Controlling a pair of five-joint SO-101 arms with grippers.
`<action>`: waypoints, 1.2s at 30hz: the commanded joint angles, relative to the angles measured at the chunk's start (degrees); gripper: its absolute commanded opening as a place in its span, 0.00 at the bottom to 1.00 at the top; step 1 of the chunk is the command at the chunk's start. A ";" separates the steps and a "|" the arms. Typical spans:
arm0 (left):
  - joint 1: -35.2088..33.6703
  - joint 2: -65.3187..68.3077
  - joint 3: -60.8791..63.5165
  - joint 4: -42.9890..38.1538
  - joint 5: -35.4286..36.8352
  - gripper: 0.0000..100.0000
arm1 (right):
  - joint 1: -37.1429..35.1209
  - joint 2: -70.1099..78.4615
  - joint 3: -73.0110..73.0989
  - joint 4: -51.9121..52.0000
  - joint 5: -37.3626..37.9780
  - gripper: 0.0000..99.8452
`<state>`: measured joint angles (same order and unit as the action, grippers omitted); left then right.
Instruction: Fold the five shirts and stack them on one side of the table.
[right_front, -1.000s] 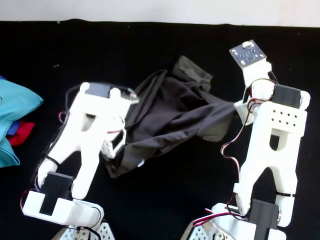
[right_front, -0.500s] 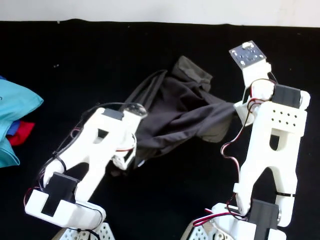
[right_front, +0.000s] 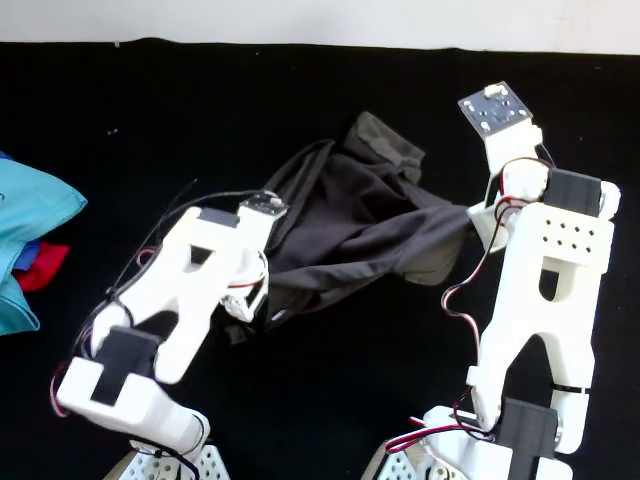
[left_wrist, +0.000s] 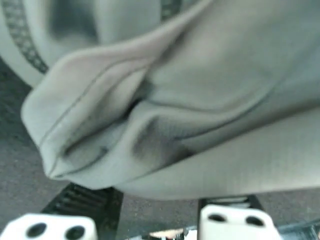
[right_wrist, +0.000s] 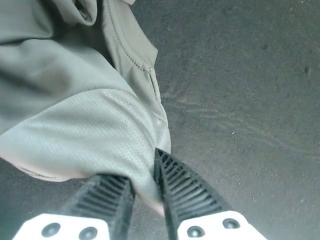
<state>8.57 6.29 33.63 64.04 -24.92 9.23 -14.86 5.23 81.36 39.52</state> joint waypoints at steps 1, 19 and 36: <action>2.15 1.89 -2.15 2.37 0.44 0.09 | 0.40 -0.13 -0.22 1.63 0.53 0.01; -9.36 -13.93 -40.48 30.86 0.26 0.01 | 0.48 0.04 -13.23 -2.15 -17.23 0.01; -19.91 -31.16 -73.36 33.85 0.53 0.01 | 2.68 -0.13 -56.66 -0.57 -17.05 0.01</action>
<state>-9.27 -21.14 -35.30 97.45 -24.84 9.49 -14.33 -43.03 80.48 22.99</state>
